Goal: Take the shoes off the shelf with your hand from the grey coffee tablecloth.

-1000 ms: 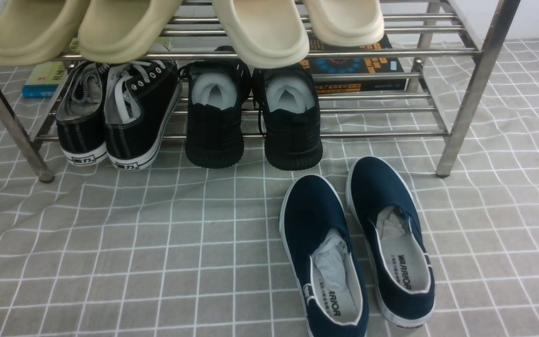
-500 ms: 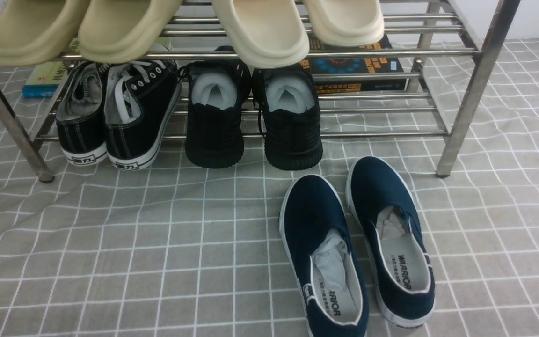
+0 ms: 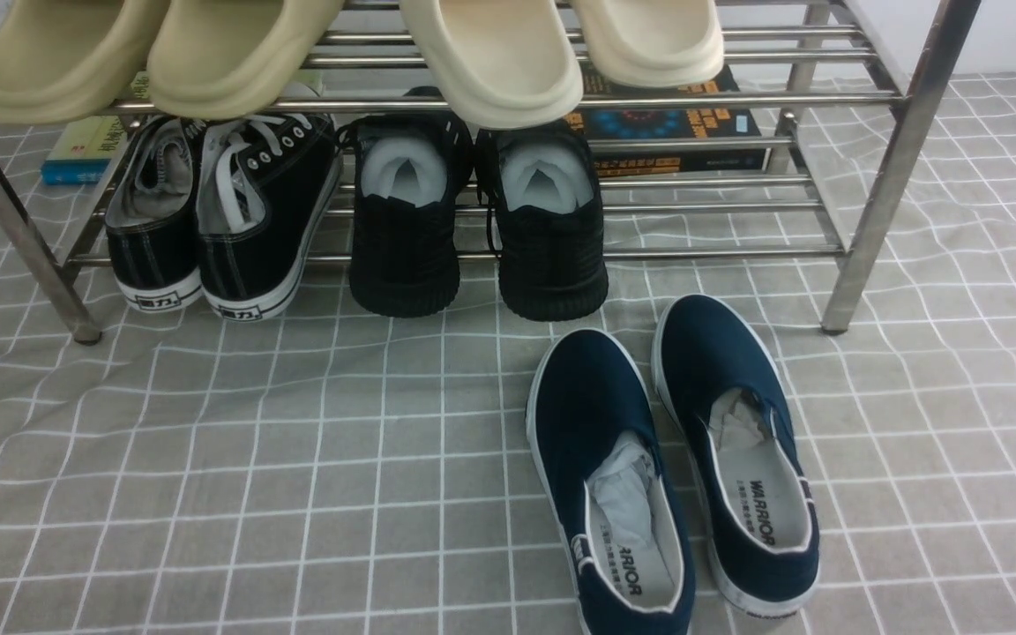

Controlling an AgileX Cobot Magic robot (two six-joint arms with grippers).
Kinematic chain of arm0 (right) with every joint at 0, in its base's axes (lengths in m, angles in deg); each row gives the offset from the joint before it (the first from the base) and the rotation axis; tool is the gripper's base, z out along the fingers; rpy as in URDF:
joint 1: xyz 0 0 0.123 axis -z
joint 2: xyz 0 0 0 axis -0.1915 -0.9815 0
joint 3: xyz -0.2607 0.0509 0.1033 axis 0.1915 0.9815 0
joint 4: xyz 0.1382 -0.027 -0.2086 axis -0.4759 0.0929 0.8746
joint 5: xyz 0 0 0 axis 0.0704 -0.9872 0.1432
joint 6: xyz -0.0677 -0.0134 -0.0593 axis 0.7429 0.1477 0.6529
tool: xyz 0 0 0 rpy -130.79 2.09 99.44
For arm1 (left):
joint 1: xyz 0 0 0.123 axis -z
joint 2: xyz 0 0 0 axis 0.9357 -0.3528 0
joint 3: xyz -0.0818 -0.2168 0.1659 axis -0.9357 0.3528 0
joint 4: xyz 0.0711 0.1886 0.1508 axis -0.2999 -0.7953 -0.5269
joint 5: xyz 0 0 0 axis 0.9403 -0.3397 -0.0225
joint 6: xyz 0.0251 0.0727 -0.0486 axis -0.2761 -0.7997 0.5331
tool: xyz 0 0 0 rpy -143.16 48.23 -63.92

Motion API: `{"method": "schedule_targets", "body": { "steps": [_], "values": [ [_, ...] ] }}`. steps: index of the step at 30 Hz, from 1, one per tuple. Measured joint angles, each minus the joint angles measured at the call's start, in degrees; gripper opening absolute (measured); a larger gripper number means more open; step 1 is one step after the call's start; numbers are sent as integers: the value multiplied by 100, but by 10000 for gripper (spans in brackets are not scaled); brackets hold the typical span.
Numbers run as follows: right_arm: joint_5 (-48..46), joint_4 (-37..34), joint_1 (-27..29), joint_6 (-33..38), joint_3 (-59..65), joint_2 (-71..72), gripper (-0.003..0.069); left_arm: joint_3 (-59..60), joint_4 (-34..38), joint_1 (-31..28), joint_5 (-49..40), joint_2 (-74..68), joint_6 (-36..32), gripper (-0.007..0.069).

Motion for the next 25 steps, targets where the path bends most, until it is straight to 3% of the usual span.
{"method": "schedule_targets", "body": {
  "steps": [25],
  "values": [
    [0, 0, 0, 0, 0, 0, 137, 0, 0, 0, 0, 0, 0, 242]
  ]
}}
